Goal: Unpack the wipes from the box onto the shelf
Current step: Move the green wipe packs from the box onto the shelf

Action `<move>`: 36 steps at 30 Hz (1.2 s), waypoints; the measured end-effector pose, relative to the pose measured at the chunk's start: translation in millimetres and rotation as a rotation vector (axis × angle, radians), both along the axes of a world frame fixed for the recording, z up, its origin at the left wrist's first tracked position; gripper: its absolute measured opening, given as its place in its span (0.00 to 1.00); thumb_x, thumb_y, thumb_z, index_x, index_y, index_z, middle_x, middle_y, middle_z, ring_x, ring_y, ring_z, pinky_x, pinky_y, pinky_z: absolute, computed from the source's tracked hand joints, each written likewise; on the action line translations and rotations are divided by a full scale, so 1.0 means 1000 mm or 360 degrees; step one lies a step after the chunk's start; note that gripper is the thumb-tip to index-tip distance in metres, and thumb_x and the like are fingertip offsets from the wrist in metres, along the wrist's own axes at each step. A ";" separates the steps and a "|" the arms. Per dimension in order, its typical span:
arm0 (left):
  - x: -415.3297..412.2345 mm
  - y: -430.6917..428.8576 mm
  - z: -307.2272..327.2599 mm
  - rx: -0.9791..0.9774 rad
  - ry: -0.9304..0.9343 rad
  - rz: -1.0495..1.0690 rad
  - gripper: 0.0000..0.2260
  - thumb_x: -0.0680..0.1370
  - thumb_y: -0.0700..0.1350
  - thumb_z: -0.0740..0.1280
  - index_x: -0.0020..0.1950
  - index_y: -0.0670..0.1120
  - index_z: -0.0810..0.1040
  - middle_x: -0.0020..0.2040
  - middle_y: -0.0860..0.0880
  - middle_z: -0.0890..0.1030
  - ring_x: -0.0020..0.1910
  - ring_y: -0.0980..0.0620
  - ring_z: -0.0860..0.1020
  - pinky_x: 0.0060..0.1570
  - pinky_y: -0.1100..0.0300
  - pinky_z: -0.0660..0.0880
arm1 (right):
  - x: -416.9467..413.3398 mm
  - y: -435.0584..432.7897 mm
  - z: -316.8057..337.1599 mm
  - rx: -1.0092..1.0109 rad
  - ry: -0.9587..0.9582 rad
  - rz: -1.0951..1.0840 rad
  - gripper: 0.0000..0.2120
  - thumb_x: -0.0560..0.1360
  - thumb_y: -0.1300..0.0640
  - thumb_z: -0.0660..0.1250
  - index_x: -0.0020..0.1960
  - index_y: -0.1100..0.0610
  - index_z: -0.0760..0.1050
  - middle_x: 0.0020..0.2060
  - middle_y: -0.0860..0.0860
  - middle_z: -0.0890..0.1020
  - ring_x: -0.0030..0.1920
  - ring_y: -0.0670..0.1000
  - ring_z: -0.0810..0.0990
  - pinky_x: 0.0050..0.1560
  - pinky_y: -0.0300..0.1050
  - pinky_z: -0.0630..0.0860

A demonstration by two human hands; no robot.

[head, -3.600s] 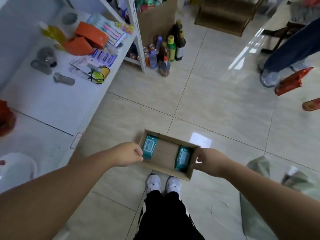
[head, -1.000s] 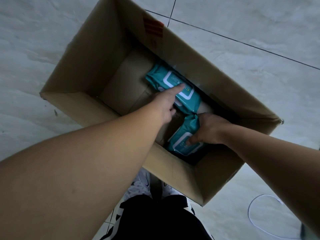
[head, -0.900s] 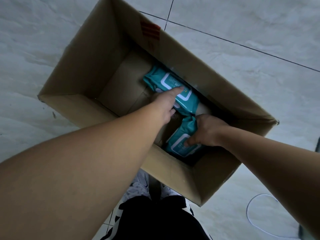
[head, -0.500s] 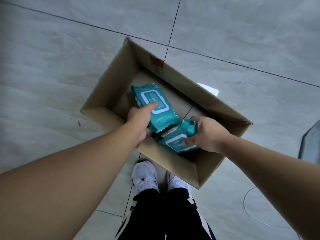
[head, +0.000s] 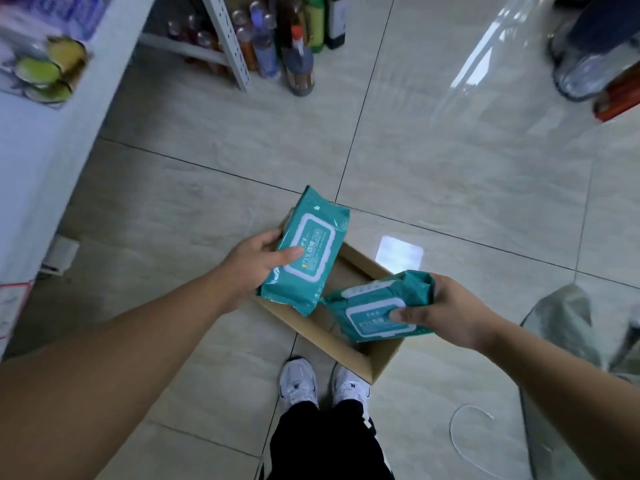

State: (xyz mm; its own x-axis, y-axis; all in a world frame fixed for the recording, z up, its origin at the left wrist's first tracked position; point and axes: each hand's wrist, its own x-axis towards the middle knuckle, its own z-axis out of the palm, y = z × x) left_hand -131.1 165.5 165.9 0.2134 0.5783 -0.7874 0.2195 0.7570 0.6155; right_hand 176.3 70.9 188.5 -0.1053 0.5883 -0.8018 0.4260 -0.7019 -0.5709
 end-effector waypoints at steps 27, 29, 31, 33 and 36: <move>-0.205 -0.015 0.683 0.1059 0.0865 -0.0348 0.15 0.81 0.53 0.68 0.68 0.61 0.76 0.57 0.57 0.86 0.54 0.54 0.85 0.55 0.56 0.80 | -0.167 0.109 0.573 0.0858 0.0964 0.0494 0.16 0.73 0.72 0.69 0.59 0.62 0.80 0.52 0.58 0.87 0.48 0.55 0.88 0.44 0.42 0.83; -0.228 -0.046 0.710 0.1079 0.0981 -0.0288 0.15 0.80 0.55 0.67 0.67 0.63 0.76 0.56 0.59 0.85 0.54 0.56 0.84 0.53 0.59 0.80 | -0.197 0.104 0.593 0.0873 0.1020 0.0584 0.14 0.73 0.74 0.68 0.57 0.65 0.81 0.44 0.58 0.88 0.39 0.51 0.88 0.36 0.37 0.81; -0.252 -0.077 0.731 0.1084 0.1099 -0.0221 0.16 0.80 0.57 0.67 0.68 0.64 0.75 0.57 0.60 0.85 0.54 0.57 0.84 0.50 0.63 0.79 | -0.229 0.101 0.609 0.0899 0.1079 0.0698 0.17 0.73 0.72 0.70 0.61 0.66 0.78 0.48 0.59 0.87 0.44 0.55 0.88 0.41 0.41 0.83; -0.274 -0.109 0.746 0.1075 0.1189 -0.0154 0.16 0.80 0.58 0.67 0.69 0.64 0.75 0.58 0.60 0.84 0.55 0.58 0.84 0.51 0.63 0.80 | -0.262 0.095 0.621 0.0941 0.1107 0.0822 0.21 0.71 0.66 0.75 0.63 0.64 0.77 0.56 0.60 0.85 0.55 0.61 0.85 0.55 0.54 0.83; -0.314 -0.154 0.761 0.1048 0.1330 -0.0036 0.18 0.79 0.61 0.67 0.69 0.65 0.75 0.60 0.61 0.83 0.57 0.57 0.83 0.60 0.55 0.79 | -0.313 0.081 0.640 0.0970 0.1116 0.1016 0.24 0.69 0.62 0.78 0.63 0.62 0.77 0.57 0.59 0.85 0.57 0.62 0.84 0.63 0.63 0.78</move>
State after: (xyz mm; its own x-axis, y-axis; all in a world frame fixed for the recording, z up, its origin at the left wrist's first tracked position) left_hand -445.5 11.3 926.6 -0.2343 0.9464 -0.2224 0.7716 0.3202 0.5497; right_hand -136.2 152.3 828.3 -0.8413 0.5387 -0.0442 0.0574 0.0076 -0.9983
